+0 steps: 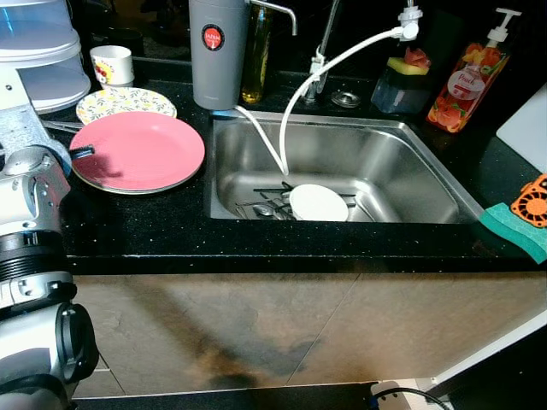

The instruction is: Kitchen organization

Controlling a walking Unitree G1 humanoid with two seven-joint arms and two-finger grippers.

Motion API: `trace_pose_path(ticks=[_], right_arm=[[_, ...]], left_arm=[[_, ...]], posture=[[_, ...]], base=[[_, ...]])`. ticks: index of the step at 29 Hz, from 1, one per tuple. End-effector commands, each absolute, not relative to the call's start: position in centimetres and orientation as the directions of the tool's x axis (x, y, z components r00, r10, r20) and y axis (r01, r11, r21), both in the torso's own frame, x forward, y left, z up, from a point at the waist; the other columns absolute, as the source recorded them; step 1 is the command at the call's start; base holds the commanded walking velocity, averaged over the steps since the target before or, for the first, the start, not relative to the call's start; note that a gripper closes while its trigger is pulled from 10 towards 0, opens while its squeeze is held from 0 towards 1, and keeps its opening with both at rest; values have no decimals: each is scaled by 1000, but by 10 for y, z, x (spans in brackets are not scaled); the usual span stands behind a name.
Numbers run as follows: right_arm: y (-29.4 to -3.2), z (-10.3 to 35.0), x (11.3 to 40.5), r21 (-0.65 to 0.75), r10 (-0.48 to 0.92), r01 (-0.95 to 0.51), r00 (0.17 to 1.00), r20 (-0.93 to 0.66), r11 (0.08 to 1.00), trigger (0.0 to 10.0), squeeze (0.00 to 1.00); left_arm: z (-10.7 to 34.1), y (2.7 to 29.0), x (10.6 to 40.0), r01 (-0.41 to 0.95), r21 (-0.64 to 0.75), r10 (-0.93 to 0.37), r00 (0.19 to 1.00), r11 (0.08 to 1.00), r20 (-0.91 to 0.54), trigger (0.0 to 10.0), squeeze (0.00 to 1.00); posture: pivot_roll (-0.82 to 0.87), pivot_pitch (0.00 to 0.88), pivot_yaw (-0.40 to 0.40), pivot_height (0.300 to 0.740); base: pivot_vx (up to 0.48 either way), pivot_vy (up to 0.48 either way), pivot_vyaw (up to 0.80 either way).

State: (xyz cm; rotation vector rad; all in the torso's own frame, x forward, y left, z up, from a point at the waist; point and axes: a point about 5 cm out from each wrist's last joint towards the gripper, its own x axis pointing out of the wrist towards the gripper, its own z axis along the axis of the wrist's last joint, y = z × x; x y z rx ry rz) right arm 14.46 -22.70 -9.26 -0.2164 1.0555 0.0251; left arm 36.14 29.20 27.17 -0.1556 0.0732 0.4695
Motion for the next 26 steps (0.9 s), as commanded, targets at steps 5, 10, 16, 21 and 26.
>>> trace_pose_path(ticks=[5,10,16,21,26], right_arm=[[-226,-93,145,-162,-81,-122,497,-864,979,10000,0],[-226,-93,144,-161,-80,-122,496,-865,979,10000,0],[-225,-93,144,-160,-80,-121,494,-866,980,10000,0],[-225,-93,144,-158,-81,-118,494,-866,980,10000,0],[-225,-94,142,-157,-81,-115,491,-867,981,10000,0]], left_arm=[[265,285,366,-412,-167,387,908,896,-159,10000,0],[261,283,368,-390,-188,359,916,901,-181,10000,0],[252,277,374,-350,-154,313,924,924,-221,10000,0],[243,275,376,-344,-107,309,916,933,-256,10000,0],[243,280,374,-375,-82,345,905,924,-248,745,0]], posture=[[170,0,-75,740],[169,0,-73,740],[169,0,-73,740],[166,0,-68,740],[166,0,-68,740]], base=[[0,0,0],[0,0,0],[0,0,0],[0,0,0],[0,0,0]])
